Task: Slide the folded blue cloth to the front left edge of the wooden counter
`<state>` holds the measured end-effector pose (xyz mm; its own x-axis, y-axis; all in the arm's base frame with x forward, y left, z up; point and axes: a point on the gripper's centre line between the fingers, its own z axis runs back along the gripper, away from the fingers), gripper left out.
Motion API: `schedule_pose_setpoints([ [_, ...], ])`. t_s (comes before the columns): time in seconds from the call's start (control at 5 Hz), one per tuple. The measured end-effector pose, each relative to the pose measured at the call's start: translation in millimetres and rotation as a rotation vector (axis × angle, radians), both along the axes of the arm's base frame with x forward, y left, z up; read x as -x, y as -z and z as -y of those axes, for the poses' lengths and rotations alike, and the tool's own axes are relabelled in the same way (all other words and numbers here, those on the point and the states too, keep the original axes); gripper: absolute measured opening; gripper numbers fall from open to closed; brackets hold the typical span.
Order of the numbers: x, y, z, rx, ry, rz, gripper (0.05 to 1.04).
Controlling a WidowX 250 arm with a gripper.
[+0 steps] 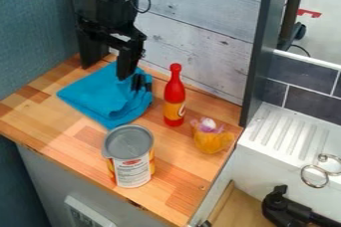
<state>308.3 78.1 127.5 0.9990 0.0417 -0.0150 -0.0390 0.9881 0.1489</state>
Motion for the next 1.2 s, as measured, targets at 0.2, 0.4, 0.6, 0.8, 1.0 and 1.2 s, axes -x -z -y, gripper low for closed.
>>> schedule_pose_setpoints([
  [0.2,1.7,12.4,0.8,0.01,-0.001,-0.04,1.001],
  [0.4,-19.6,9.3,-7.5,0.022,0.054,-0.006,1.001],
  [0.6,-36.5,19.1,-38.5,0.067,0.054,0.036,1.001],
  [0.8,-51.9,32.8,-58.1,0.081,0.099,0.029,1.001],
  [1.0,-58.7,50.7,-65.4,0.101,0.128,0.019,1.001],
  [1.2,-64.8,72.1,-68.8,0.096,0.126,0.004,1.001],
])
